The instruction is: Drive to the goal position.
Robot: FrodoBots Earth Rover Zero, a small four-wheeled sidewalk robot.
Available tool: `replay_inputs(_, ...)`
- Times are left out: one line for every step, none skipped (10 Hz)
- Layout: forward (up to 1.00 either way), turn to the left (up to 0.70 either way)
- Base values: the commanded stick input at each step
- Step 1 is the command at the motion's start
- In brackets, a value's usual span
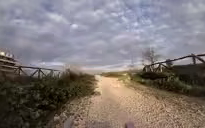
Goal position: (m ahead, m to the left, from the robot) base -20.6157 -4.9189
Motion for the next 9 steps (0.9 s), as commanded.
replay_inputs(0.5,-0.33)
replay_inputs(0.5,0.0)
replay_inputs(0.5,0.0)
replay_inputs(0.5,0.0)
replay_inputs(0.5,0.0)
replay_inputs(0.5,0.0)
replay_inputs(0.5,0.0)
replay_inputs(0.5,0.0)
replay_inputs(0.5,0.0)
